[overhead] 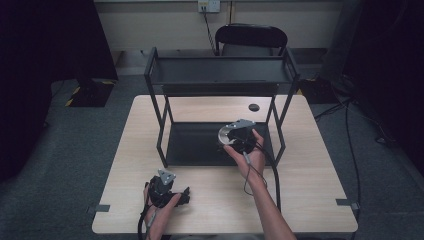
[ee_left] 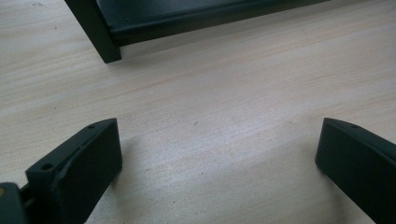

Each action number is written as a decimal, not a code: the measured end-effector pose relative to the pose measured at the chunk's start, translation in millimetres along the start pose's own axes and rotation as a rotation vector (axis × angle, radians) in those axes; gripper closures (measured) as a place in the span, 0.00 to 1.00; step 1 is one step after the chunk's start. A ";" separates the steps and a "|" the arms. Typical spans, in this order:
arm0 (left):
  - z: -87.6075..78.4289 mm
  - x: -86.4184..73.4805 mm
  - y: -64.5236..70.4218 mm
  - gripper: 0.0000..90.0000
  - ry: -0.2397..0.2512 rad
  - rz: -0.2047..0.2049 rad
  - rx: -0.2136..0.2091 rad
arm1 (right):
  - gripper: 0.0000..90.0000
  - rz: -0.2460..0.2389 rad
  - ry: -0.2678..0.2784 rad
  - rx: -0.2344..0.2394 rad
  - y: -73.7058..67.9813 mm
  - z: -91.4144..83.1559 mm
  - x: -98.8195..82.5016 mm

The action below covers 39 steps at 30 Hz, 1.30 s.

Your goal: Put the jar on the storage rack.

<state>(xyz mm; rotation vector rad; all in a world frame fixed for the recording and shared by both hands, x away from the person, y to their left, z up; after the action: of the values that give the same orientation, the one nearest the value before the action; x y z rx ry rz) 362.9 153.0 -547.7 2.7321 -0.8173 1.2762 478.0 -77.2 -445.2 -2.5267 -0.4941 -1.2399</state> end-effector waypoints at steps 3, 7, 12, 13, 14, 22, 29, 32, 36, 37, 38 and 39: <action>0.0 0.0 0.0 0.00 0.000 0.000 0.000 | 0.11 0.010 -0.003 -0.005 2.2 6.4 -1.3; -0.1 -0.1 -0.1 0.00 -0.001 0.002 -0.001 | 0.11 0.015 -0.011 -0.013 4.4 13.1 -3.7; 0.0 0.0 0.0 0.00 0.000 0.000 0.000 | 0.11 0.029 -0.018 -0.019 5.6 19.4 -8.0; 0.0 0.0 0.0 0.00 0.000 0.000 0.000 | 0.11 0.030 -0.020 -0.021 6.1 20.7 -8.7; -0.1 -0.1 -0.1 0.00 -0.001 0.002 -0.001 | 0.11 0.034 -0.021 -0.022 6.8 22.3 -9.7; -0.1 -0.1 -0.1 0.00 -0.001 0.002 -0.001 | 0.11 0.056 -0.037 -0.026 12.3 31.0 -12.4; -0.1 -0.2 -0.2 0.00 0.000 0.004 -0.002 | 0.11 0.067 -0.046 -0.037 15.2 38.3 -17.1; -0.2 -0.2 -0.3 0.00 0.000 0.004 -0.002 | 0.11 0.068 -0.047 -0.041 15.5 40.4 -18.6; -0.2 -0.2 -0.2 0.00 0.000 0.004 -0.002 | 0.11 0.070 -0.054 -0.040 15.4 42.7 -20.9; -0.2 -0.2 -0.2 0.00 0.000 0.004 -0.002 | 0.11 0.070 -0.054 -0.040 15.4 42.7 -20.9; -0.2 -0.2 -0.2 0.00 0.000 0.004 -0.002 | 0.11 0.070 -0.054 -0.042 15.4 42.8 -21.2; -0.2 -0.2 -0.2 0.00 0.000 0.004 -0.002 | 0.11 0.071 -0.054 -0.042 15.5 42.9 -21.2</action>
<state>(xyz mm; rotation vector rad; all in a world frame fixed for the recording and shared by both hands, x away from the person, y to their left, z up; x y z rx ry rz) 362.7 153.4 -547.7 2.7301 -0.8241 1.2754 502.5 -77.9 -489.2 -2.5954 -0.3908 -1.1712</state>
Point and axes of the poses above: each handheld gripper's, and its own axes: z roughly forward along the jaws, x roughly out of its top, y roughly to its right, the point moved 4 cm from there along z, roughly forward along the jaws, and after that the axes turned 14 degrees about z, right-handed, at the moved point
